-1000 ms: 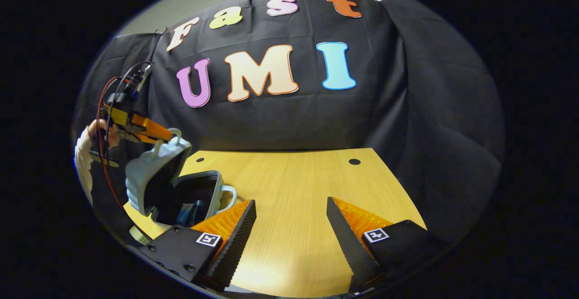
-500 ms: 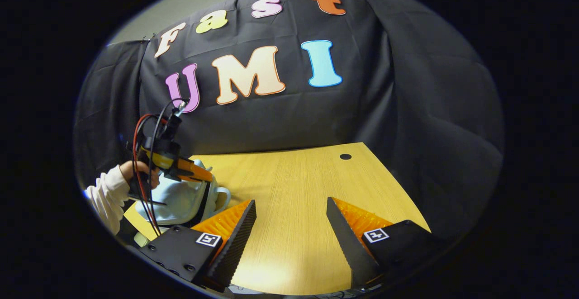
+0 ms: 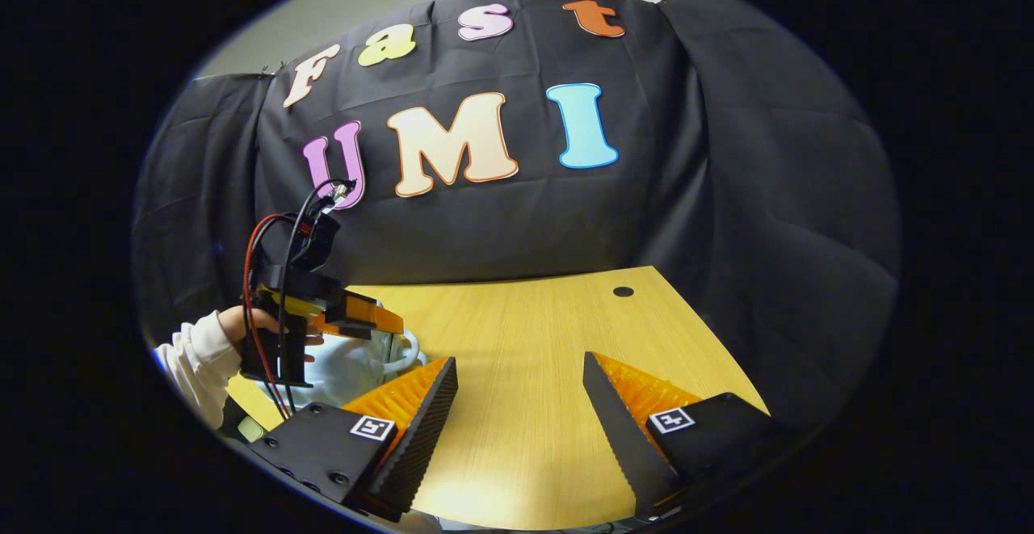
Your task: First open the suitcase, pack the skin care products into it, and then close the suitcase.
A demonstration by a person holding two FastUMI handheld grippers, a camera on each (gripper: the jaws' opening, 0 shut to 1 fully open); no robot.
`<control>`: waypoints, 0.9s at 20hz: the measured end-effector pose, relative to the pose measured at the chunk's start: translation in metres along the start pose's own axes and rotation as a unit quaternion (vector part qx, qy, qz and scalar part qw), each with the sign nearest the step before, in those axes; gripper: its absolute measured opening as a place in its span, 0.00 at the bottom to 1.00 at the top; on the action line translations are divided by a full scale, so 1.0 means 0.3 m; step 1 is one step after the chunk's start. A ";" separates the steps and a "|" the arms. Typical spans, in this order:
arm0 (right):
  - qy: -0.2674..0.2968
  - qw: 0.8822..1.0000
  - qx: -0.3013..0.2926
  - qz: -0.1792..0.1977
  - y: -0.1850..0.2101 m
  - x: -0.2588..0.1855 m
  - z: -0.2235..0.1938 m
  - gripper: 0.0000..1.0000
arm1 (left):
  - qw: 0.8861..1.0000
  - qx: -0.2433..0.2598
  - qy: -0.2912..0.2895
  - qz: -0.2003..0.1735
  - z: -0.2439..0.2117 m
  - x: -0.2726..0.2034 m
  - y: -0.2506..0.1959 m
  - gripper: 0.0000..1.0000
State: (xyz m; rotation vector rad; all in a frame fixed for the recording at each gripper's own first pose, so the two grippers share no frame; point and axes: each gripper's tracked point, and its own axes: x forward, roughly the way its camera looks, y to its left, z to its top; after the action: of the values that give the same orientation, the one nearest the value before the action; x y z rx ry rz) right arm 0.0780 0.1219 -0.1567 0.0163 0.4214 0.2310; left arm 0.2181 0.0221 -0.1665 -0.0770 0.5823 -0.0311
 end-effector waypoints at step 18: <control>-0.030 0.999 0.012 -0.007 -0.025 -0.028 0.068 0.98 | 0.998 0.031 -0.050 0.018 -0.126 -0.324 -0.098 0.94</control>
State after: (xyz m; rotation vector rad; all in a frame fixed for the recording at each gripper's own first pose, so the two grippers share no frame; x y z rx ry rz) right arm 0.0805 0.1135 -0.1352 0.0437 0.3635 0.2105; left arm 0.1160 -0.0046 -0.1423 -0.0081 0.4813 -0.0094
